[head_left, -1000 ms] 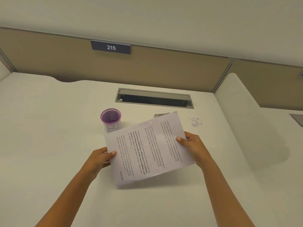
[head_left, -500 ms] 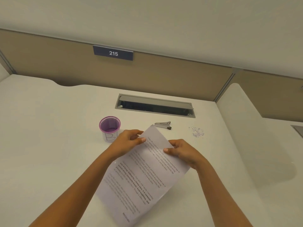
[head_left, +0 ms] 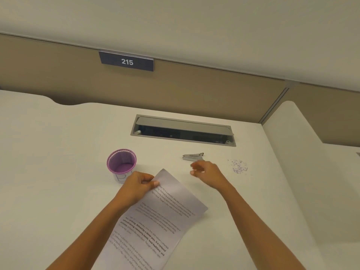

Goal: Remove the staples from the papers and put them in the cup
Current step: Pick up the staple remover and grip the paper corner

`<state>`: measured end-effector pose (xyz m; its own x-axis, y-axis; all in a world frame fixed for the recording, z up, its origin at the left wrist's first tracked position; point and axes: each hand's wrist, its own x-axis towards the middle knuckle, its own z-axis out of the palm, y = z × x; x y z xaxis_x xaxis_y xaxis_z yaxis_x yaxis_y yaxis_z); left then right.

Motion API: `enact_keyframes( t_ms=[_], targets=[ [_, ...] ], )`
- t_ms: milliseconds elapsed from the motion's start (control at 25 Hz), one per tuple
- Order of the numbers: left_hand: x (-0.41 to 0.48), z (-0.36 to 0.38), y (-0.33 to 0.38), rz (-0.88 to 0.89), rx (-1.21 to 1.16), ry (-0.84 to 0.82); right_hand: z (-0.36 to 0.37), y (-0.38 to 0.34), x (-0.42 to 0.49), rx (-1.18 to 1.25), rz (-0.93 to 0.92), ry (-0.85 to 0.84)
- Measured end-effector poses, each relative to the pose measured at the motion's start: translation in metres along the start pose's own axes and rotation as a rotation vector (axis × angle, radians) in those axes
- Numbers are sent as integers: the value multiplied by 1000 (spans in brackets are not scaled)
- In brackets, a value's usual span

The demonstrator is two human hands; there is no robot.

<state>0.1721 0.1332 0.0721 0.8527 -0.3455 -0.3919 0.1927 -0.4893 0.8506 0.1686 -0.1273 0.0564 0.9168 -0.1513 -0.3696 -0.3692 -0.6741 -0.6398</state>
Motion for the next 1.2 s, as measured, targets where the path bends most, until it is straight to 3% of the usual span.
enact_keyframes(
  t_ms=[80,240,400,600,680,840,960,1040,1200],
  targets=[
    [5,-1,-3,-12,0,-5,1,7,36,-380,-16,101],
    [12,-2,-3,-30,-13,-15,3,10,86,-878,-95,35],
    [15,-4,-3,-48,-22,-9,6,4,105,-992,-135,82],
    [8,-3,4,-64,-27,8,9,5,88,-950,-142,85],
    [3,-4,9,-74,-30,11,4,-8,69,-674,-108,106],
    [-14,-7,24,-54,-19,14,-21,-49,1,421,-78,169],
    [-34,-10,41,0,-11,22,-31,-65,-57,1176,-181,51],
    [-49,-10,54,41,10,32,-32,-68,-86,1293,-238,3],
    [-81,-13,80,148,73,68,-30,-76,-130,1040,-282,95]
  ],
)
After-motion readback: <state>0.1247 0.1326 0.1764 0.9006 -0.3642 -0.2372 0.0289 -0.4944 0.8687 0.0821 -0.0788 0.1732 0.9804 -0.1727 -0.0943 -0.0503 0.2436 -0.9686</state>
